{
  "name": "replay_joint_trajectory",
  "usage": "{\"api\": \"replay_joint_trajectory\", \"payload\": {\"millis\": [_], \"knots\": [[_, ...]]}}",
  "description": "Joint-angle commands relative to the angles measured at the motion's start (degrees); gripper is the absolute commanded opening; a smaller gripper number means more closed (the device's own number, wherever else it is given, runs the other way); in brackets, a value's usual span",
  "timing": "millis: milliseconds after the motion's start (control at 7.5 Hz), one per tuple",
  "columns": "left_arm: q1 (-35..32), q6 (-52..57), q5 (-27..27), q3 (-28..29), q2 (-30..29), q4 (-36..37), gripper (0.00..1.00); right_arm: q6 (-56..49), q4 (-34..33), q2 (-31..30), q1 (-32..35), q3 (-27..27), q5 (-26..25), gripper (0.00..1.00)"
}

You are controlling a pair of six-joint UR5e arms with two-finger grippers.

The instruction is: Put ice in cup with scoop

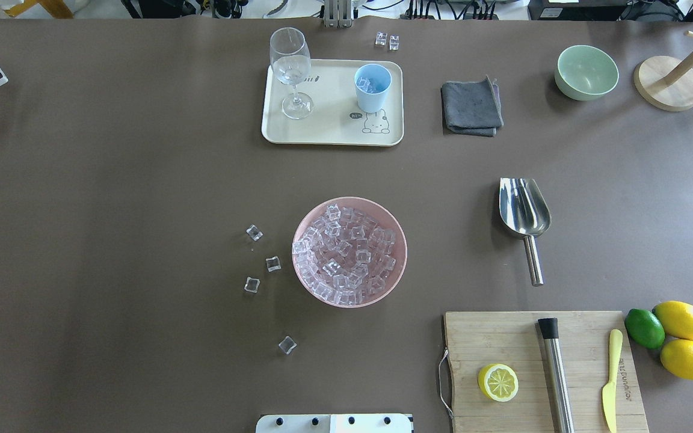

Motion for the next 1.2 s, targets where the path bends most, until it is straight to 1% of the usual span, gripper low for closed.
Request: {"api": "replay_joint_trajectory", "payload": {"millis": [0,267,800,1067], "knots": [[-0.14,-0.01,0.46,-0.65,0.17,-0.01,0.98,0.03,0.04,-0.12,0.08,-0.06,-0.19,0.99],[-0.05,-0.09,3.18,-0.3,0.26,-0.01,0.98,0.12,-0.04,-0.12,0.08,-0.23,-0.28,0.99],[0.21,-0.09,3.1,-0.21,0.35,0.07,0.98,0.12,-0.04,-0.12,0.08,-0.32,-0.19,0.99],[0.48,-0.09,3.1,0.92,0.26,-0.01,0.98,0.12,-0.04,-0.12,0.08,-0.84,-0.19,0.99]]}}
